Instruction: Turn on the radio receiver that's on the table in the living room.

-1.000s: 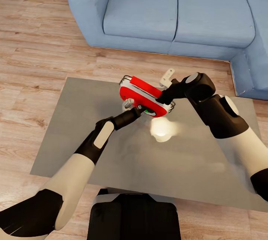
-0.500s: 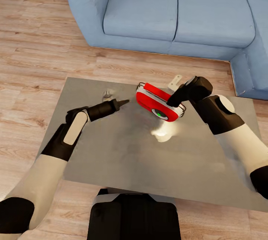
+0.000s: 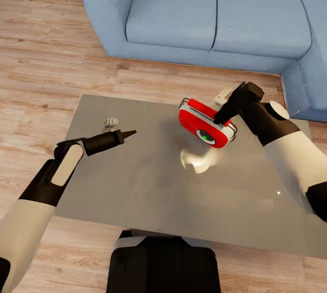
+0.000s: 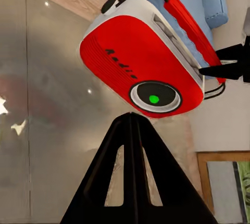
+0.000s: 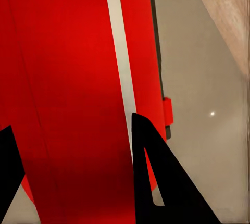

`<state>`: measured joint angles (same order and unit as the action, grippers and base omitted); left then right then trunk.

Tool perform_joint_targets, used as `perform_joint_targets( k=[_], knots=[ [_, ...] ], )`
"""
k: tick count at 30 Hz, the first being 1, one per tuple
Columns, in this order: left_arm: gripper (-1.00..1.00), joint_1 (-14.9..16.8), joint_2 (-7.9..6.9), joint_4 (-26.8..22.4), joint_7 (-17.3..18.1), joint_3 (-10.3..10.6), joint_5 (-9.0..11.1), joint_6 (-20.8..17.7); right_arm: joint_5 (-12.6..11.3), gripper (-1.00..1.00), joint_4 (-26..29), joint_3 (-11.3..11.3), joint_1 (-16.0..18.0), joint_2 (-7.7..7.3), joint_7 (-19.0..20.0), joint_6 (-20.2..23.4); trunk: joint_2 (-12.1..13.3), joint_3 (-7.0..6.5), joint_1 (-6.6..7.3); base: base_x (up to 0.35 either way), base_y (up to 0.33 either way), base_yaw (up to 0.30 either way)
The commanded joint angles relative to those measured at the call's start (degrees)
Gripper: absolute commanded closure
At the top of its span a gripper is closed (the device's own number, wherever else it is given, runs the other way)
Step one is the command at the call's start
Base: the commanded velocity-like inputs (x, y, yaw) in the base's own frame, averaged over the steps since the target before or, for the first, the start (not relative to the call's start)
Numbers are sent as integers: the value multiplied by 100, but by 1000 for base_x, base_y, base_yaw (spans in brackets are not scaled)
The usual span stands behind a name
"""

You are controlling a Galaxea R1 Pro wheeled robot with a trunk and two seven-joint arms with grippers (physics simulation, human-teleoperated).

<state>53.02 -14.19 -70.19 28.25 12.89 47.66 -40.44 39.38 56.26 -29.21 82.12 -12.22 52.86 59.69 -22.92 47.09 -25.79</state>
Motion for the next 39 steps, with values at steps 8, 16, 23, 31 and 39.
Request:
perform_joint_targets(
  k=[8,16,23,31,39],
  knots=[
    [100,-2,-122,-3,-1,-6,7,17,-50,100,74,3,123,-121,77,31,0,0,1,0,0,0],
    [100,-2,-127,20,-3,-6,13,34,-73,100,497,3,129,-150,193,31,0,0,1,0,0,0],
    [100,-68,-41,103,-21,20,12,-19,-50,100,478,62,58,-178,355,31,-1,0,0,0,0,0],
    [100,-327,126,356,7,20,-25,31,-68,100,626,194,-215,-250,333,31,-1,0,0,0,0,0],
    [100,-585,245,612,22,20,-37,41,-60,100,882,408,-483,-278,311,31,-1,0,0,0,0,0]
  ],
)
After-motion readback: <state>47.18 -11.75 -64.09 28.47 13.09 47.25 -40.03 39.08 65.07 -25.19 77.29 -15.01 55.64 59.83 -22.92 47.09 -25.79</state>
